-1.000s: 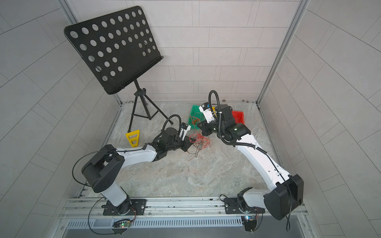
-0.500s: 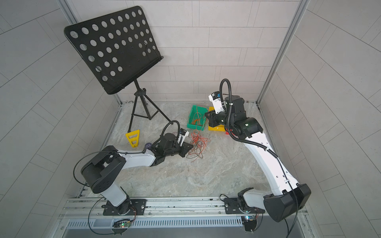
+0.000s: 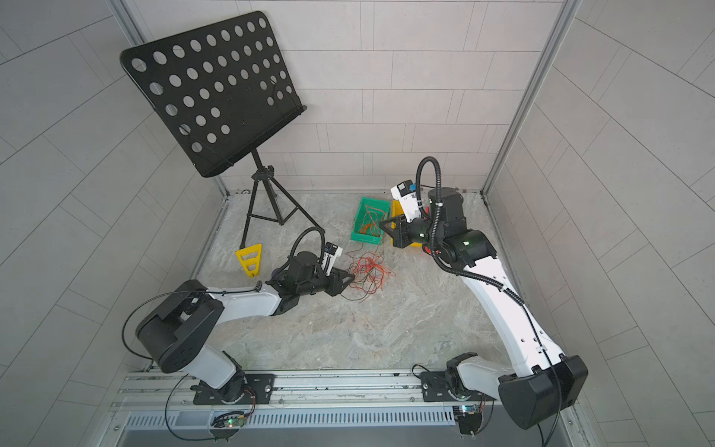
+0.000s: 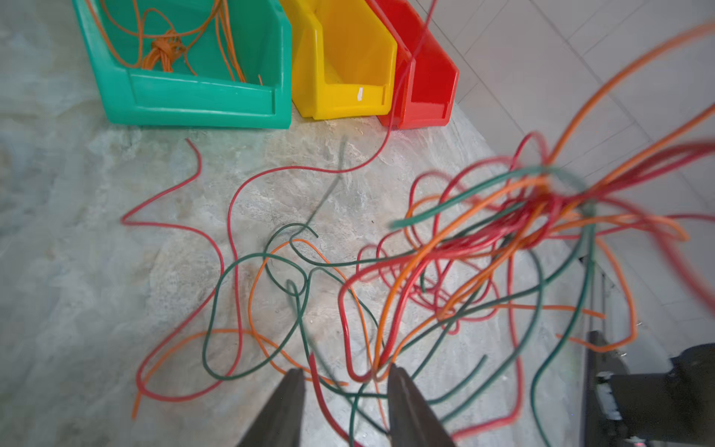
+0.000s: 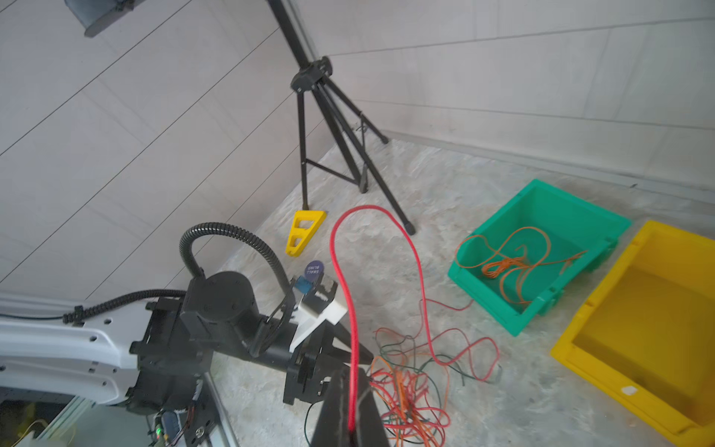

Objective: Untangle and sort cables by color
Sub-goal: Untie the cable.

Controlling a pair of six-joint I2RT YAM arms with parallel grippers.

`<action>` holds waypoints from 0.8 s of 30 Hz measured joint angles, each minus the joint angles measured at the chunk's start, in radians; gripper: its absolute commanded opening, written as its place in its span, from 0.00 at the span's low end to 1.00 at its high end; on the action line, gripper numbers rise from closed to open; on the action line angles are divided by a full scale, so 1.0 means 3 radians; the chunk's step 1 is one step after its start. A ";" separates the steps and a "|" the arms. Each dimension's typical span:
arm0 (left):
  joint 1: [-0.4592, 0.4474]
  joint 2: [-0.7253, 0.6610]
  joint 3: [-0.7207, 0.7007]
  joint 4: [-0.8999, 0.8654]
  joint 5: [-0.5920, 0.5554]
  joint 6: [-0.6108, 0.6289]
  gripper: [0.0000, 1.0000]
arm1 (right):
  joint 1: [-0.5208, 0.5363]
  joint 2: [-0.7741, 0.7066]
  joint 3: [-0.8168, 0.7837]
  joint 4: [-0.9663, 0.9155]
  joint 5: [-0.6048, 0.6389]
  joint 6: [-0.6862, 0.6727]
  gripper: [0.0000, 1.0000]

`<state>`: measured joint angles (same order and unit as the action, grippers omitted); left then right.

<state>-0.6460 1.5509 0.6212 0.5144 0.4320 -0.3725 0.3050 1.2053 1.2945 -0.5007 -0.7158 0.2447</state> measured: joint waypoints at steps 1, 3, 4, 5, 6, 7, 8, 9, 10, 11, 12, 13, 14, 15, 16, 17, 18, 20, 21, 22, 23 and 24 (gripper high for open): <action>0.0018 -0.0086 -0.0019 -0.0019 0.0003 0.0000 0.55 | 0.0025 0.0003 -0.0043 0.0015 -0.0041 0.0011 0.00; 0.0057 -0.0295 -0.0042 -0.0067 0.0005 0.0009 0.61 | 0.0046 0.0014 -0.0093 0.0039 -0.0084 0.0032 0.00; 0.0076 -0.0415 -0.0047 -0.0090 0.0006 0.0018 0.64 | 0.0046 0.0024 -0.0104 0.0058 -0.0095 0.0047 0.00; 0.0090 -0.0511 -0.0048 -0.0118 0.0004 0.0013 0.66 | 0.0047 0.0033 -0.0109 0.0072 -0.0100 0.0055 0.00; 0.0104 -0.0636 -0.0050 -0.0149 0.0003 0.0020 0.68 | 0.0052 0.0041 -0.0113 0.0085 -0.0103 0.0064 0.00; 0.0112 -0.0758 -0.0050 -0.0195 0.0003 0.0028 0.69 | 0.0052 0.0042 -0.0122 0.0095 -0.0103 0.0071 0.00; 0.0123 -0.0858 -0.0050 -0.0229 0.0003 0.0028 0.70 | 0.0053 0.0042 -0.0128 0.0097 -0.0103 0.0074 0.00; 0.0131 -0.0958 -0.0048 -0.0270 0.0008 0.0023 0.71 | 0.0058 0.0042 -0.0135 0.0099 -0.0102 0.0076 0.00; 0.0130 -0.1039 -0.0046 -0.0309 0.0033 0.0011 0.72 | 0.0064 0.0042 -0.0135 0.0100 -0.0099 0.0079 0.00; 0.0123 -0.1085 -0.0041 -0.0340 0.0055 -0.0006 0.73 | 0.0070 0.0042 -0.0140 0.0103 -0.0097 0.0084 0.00; 0.0106 -0.1120 -0.0032 -0.0369 0.0078 -0.0034 0.73 | 0.0075 0.0042 -0.0141 0.0107 -0.0095 0.0086 0.00; 0.0080 -0.1134 -0.0020 -0.0387 0.0095 -0.0066 0.74 | 0.0081 0.0042 -0.0142 0.0112 -0.0094 0.0088 0.00; 0.0047 -0.1130 -0.0009 -0.0398 0.0106 -0.0093 0.75 | 0.0086 0.0042 -0.0142 0.0112 -0.0094 0.0090 0.00; 0.0001 -0.1110 -0.0003 -0.0399 0.0114 -0.0125 0.75 | 0.0092 0.0042 -0.0144 0.0113 -0.0093 0.0098 0.00; -0.0056 -0.1071 0.0010 -0.0399 0.0121 -0.0158 0.75 | 0.0097 0.0042 -0.0144 0.0121 -0.0093 0.0104 0.00; -0.0104 -0.1026 0.0027 -0.0399 0.0120 -0.0188 0.75 | 0.0104 0.0042 -0.0148 0.0137 -0.0092 0.0112 0.00; -0.0161 -0.0952 0.0053 -0.0394 0.0122 -0.0220 0.75 | 0.0113 0.0042 -0.0149 0.0148 -0.0088 0.0123 0.00; -0.0256 -0.0783 0.0116 -0.0384 0.0114 -0.0277 0.74 | 0.0128 0.0042 -0.0153 0.0164 -0.0080 0.0136 0.00; -0.0294 -0.0698 0.0142 -0.0384 0.0103 -0.0305 0.72 | 0.0139 0.0042 -0.0153 0.0167 -0.0076 0.0142 0.00; -0.0320 -0.0638 0.0154 -0.0378 0.0094 -0.0319 0.70 | 0.0140 0.0042 -0.0153 0.0168 -0.0070 0.0149 0.00; -0.0346 -0.0571 0.0156 -0.0362 0.0078 -0.0350 0.65 | 0.0141 0.0042 -0.0153 0.0172 -0.0066 0.0150 0.00; -0.0357 -0.0523 0.0156 -0.0359 0.0074 -0.0375 0.58 | 0.0146 0.0042 -0.0154 0.0179 -0.0062 0.0150 0.00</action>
<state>-0.7532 1.3941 0.6682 0.4068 0.4541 -0.4850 0.3489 1.2179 1.2484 -0.4469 -0.7345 0.2897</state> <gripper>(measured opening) 0.669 0.061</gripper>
